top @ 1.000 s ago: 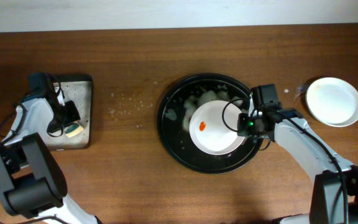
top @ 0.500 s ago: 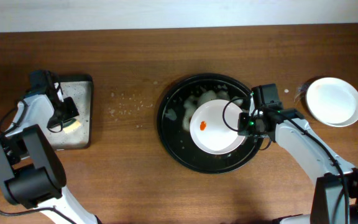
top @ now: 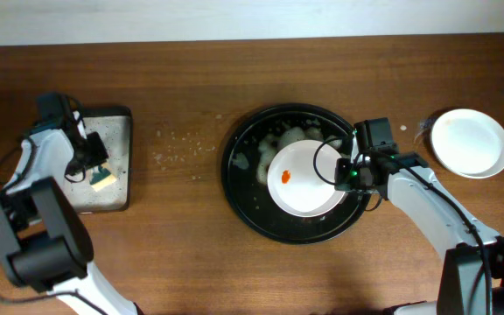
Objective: Clean dirty plates on tray and stack at the side
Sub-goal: 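Dip the sponge into the metal sponge tray with the left gripper, then scrub the tilted plate with the sponge in the left gripper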
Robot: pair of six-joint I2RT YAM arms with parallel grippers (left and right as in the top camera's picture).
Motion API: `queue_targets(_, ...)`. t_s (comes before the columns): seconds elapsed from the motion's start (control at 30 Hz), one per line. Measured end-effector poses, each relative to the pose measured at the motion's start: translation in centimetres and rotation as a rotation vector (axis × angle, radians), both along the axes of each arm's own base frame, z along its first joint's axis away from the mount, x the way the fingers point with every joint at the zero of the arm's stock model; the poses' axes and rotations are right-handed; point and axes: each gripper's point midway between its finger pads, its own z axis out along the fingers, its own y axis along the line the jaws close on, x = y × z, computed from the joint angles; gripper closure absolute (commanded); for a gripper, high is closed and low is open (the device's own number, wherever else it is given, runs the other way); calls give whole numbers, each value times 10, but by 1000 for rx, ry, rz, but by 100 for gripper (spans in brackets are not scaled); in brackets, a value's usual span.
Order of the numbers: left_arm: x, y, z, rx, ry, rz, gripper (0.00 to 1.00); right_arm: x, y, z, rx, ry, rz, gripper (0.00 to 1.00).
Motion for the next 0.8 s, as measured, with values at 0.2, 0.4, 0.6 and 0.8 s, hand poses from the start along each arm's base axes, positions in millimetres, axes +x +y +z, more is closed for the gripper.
queue_targets(0.2,3,-4,-23,-38,28,-6,100,0,0,0,0,0,0,96)
queue_targets(0.4,-5,-9,-15,-62,54,-8,100,3,0,5,-2,-5,-1,96)
queue_targets(0.6,-1,-13,68,-30,-113,-20,100,10,0,13,-3,-22,-2,96)
queue_targets(0.8,6,-44,72,-127,-143,-125,100,6,-2,12,-14,-5,-5,96)
